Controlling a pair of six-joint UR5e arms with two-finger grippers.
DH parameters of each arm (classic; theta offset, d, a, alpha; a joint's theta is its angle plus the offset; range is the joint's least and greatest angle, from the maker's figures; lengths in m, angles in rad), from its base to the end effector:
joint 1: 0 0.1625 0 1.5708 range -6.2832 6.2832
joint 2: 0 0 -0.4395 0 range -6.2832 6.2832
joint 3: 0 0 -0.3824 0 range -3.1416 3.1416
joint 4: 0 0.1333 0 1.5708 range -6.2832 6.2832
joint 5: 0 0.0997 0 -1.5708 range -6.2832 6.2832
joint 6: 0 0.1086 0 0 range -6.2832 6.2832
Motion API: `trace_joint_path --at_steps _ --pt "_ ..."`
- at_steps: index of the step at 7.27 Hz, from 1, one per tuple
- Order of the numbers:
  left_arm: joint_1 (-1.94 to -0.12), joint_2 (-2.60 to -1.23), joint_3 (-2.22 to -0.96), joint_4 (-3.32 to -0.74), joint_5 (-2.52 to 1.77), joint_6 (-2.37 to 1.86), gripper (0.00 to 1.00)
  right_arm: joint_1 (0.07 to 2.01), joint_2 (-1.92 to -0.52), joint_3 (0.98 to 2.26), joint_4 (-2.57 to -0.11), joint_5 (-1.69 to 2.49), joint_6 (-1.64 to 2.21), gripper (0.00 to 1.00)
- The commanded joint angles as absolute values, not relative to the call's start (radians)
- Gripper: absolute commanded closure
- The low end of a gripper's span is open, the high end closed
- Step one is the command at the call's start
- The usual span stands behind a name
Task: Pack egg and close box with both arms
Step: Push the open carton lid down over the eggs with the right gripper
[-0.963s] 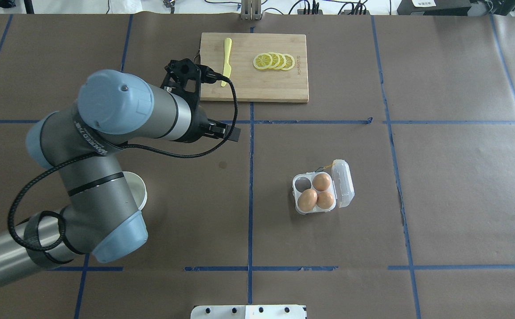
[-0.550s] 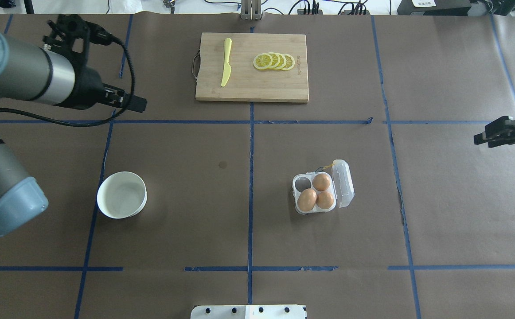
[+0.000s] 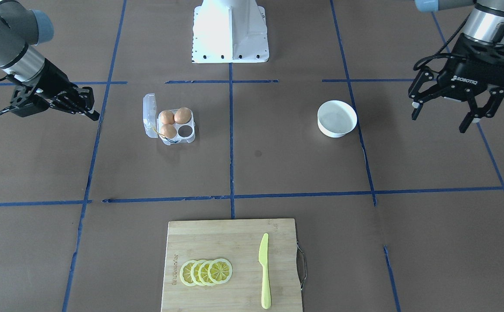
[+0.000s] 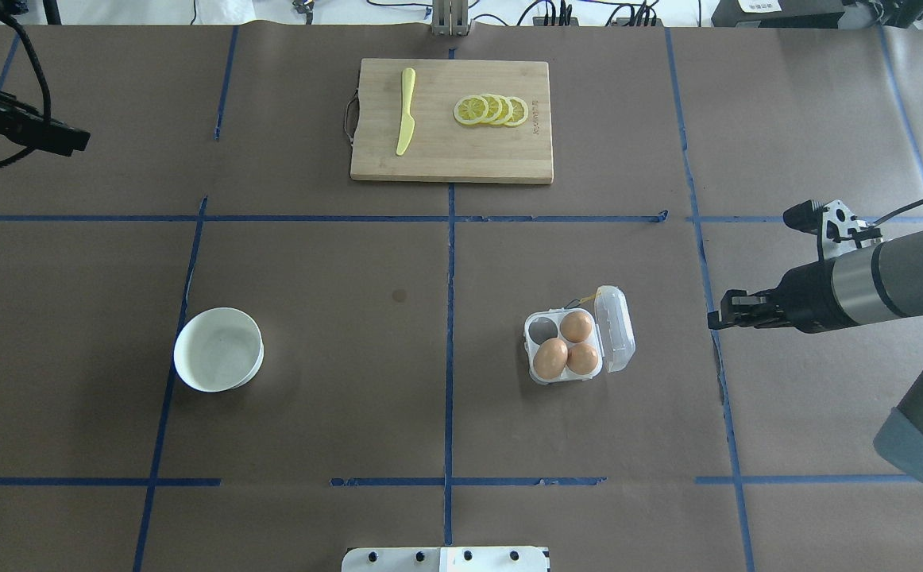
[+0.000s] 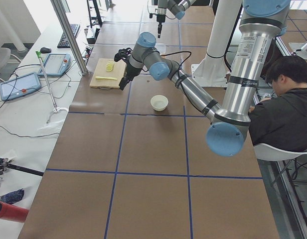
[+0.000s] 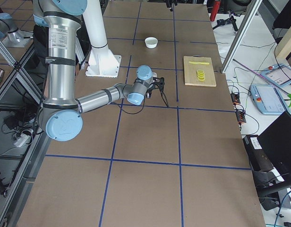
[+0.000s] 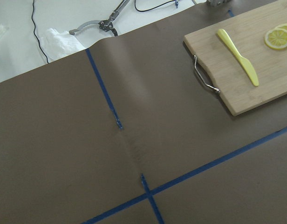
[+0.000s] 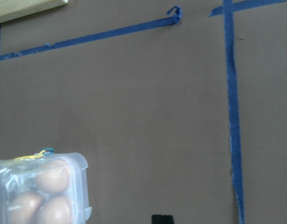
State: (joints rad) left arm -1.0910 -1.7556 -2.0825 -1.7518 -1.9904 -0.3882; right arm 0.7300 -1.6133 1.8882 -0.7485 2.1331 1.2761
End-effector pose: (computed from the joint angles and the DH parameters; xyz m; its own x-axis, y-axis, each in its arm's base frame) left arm 0.1583 -0.4972 0.3359 0.7276 0.4329 -0.5321 -0.0211 0.7895 0.6134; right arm -0.3049 -0.3740 0.4510 0.3864 0.0160 0.9222 -0.1028 0.9944 0.0258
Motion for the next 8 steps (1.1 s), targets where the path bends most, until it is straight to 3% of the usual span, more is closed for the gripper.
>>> trace_joint_path --at_steps 1,4,7,8 --pt "-1.120 -1.743 -2.077 -1.752 -2.000 -0.336 0.00 0.665 -1.559 1.890 -0.746 2.117 1.287 1.00" --pt "-1.169 -1.721 -2.082 -1.752 -2.020 -0.330 0.00 0.574 -1.447 1.870 -0.768 2.089 1.289 1.00" --pt "-1.187 -1.695 -2.079 -1.753 -2.022 -0.270 0.00 0.542 -1.168 1.822 -0.966 2.088 1.343 1.00" --pt "-1.187 -1.695 -2.072 -1.753 -2.025 -0.270 0.00 0.540 -1.145 1.825 -0.977 2.089 1.348 1.00"
